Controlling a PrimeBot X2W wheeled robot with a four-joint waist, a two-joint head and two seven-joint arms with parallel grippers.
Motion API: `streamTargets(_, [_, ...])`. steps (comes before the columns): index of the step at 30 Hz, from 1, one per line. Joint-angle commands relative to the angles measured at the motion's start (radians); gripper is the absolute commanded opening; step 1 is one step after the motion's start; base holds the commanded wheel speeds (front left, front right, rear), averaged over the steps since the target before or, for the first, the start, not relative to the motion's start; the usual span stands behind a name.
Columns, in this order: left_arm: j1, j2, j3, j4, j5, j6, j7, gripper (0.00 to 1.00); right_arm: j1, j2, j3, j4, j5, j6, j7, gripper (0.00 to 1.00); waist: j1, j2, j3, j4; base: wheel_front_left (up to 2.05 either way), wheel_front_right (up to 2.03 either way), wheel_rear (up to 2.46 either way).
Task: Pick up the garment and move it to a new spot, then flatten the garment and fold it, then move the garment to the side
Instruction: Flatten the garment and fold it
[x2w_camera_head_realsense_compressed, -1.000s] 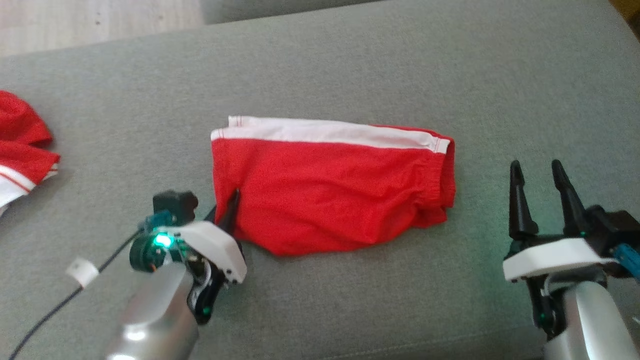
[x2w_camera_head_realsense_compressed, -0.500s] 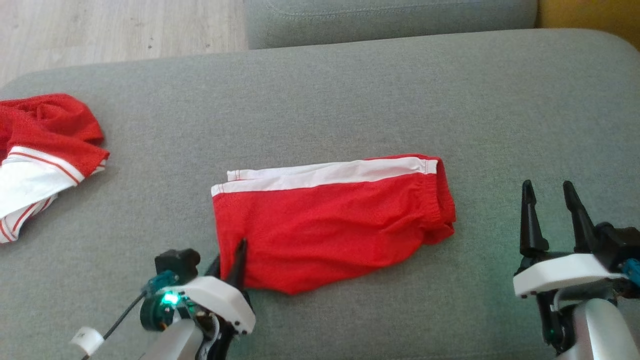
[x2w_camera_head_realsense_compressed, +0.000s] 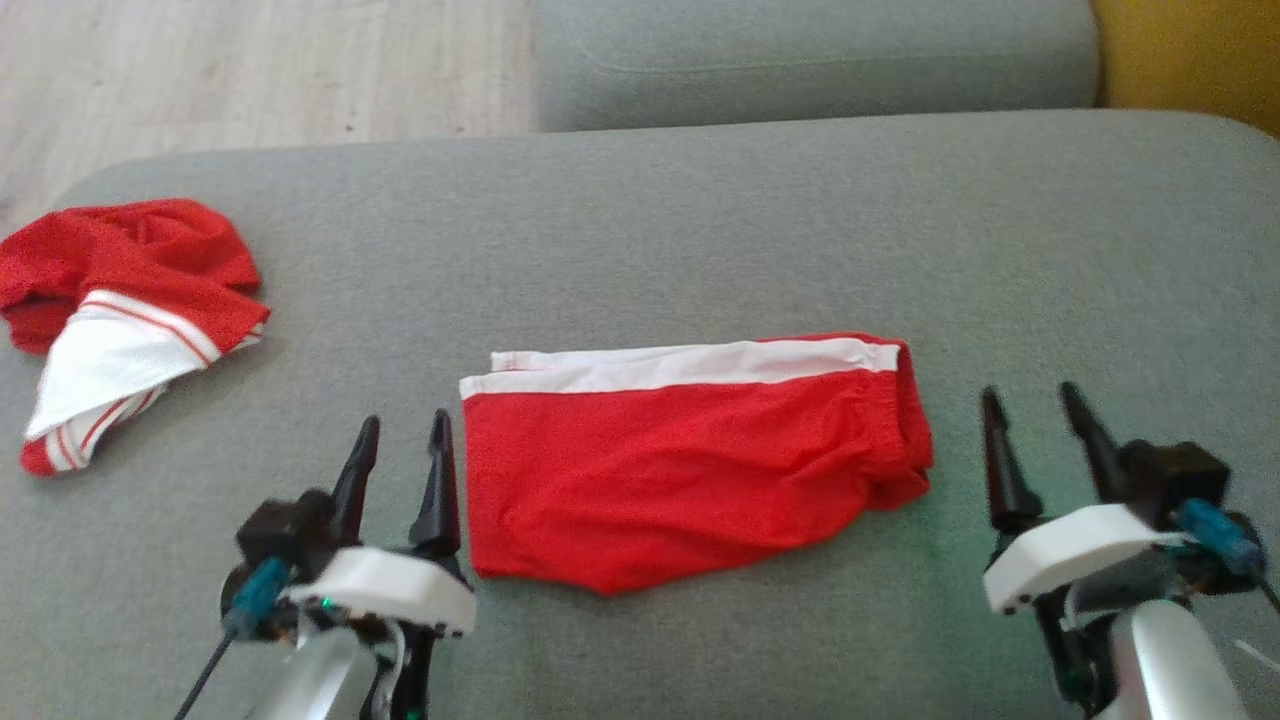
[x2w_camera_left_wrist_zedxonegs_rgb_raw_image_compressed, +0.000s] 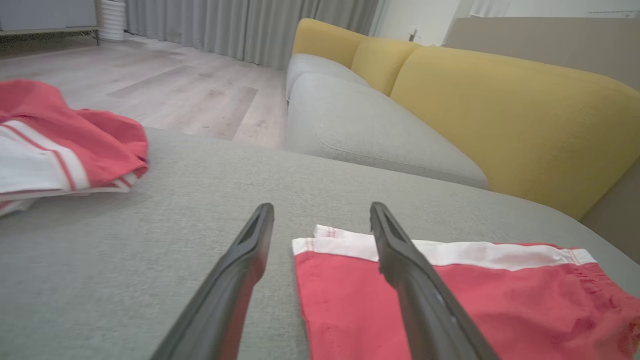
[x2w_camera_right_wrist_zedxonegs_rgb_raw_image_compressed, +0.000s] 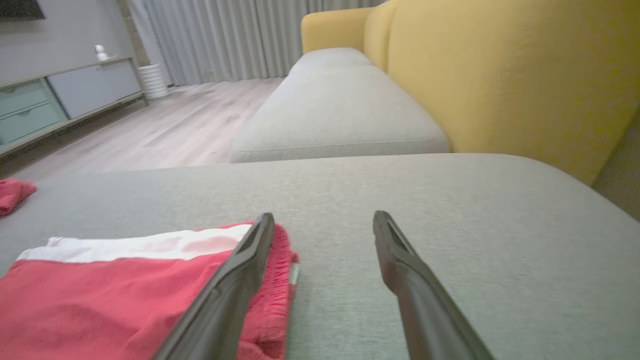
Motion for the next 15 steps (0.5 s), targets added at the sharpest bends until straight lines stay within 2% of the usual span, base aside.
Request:
streamTargets(1, [0.008, 0.032, 0.053, -0.058, 0.011, 0.016, -0.014, 1.00, -0.049, -0.005, 0.043, -0.024, 0.009, 0.008, 0.022, 1.00, 0.0001, -0.0001, -0.010, 0.022, 0.00, 0.00, 0.00])
streamTargets(9, [0.130, 0.036, 0.099, -0.199, 0.029, 0.059, -0.016, 1.00, -0.128, -0.005, 0.086, 0.113, -0.018, 0.008, 0.095, 1.00, 0.0001, -0.0001, 0.002, 0.095, 0.00, 0.00, 0.00])
streamTargets(15, [0.171, 0.024, 0.102, -0.243, 0.040, 0.067, -0.016, 1.00, -0.191, -0.005, 0.023, 0.277, -0.131, 0.008, 0.144, 1.00, 0.0001, -0.0001, 0.012, 0.149, 0.00, 0.00, 0.00])
